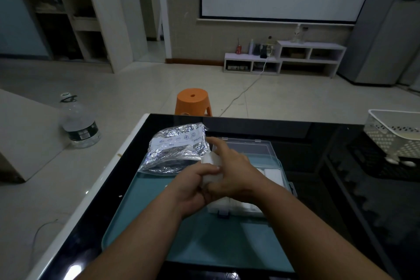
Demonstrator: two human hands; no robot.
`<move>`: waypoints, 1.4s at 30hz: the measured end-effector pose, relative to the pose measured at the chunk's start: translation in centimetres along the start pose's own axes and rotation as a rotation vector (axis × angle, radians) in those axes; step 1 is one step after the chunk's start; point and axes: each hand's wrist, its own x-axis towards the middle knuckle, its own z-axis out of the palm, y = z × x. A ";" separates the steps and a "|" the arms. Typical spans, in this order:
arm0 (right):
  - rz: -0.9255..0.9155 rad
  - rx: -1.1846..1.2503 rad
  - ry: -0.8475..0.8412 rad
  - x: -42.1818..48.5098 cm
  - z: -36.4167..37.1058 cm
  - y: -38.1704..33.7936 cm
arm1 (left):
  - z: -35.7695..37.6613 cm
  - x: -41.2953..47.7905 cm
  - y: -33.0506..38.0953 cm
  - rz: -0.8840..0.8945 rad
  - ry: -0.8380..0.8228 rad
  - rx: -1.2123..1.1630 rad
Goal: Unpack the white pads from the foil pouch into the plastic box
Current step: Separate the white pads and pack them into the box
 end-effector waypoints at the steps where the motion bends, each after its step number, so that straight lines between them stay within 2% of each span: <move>1: 0.007 0.007 -0.008 0.0 0.1 -0.1 | -0.1 0.1 0.0 0.015 0.017 0.017; 10: -0.011 -0.004 -0.025 0.2 0.1 0.0 | 0.1 -0.1 0.0 -0.014 0.033 0.059; 16: -0.035 -0.020 -0.013 0.2 0.1 0.1 | 0.1 -0.3 0.1 0.054 0.032 0.104; 20: -0.049 -0.036 -0.007 0.2 -0.1 0.0 | 0.0 -0.2 0.2 0.035 0.015 0.087; 25: -0.051 -0.023 -0.014 0.3 0.3 0.2 | 0.0 0.3 0.1 0.116 0.009 0.015; 28: -0.053 -0.036 -0.012 0.6 0.5 0.4 | -0.4 0.6 0.0 0.089 0.028 0.025; 31: -0.062 0.108 -0.039 0.7 0.8 0.8 | -0.8 0.8 -0.1 0.042 0.069 0.055; 34: -0.054 0.265 -0.004 0.5 0.7 1.0 | -1.0 0.8 0.0 0.006 0.119 0.079; 39: 0.002 0.236 0.203 0.6 -0.1 1.5 | -0.9 0.7 0.2 -0.023 0.137 0.080; 42: 0.028 0.278 0.212 0.6 -0.4 1.5 | -0.7 0.7 0.3 -0.049 0.156 0.011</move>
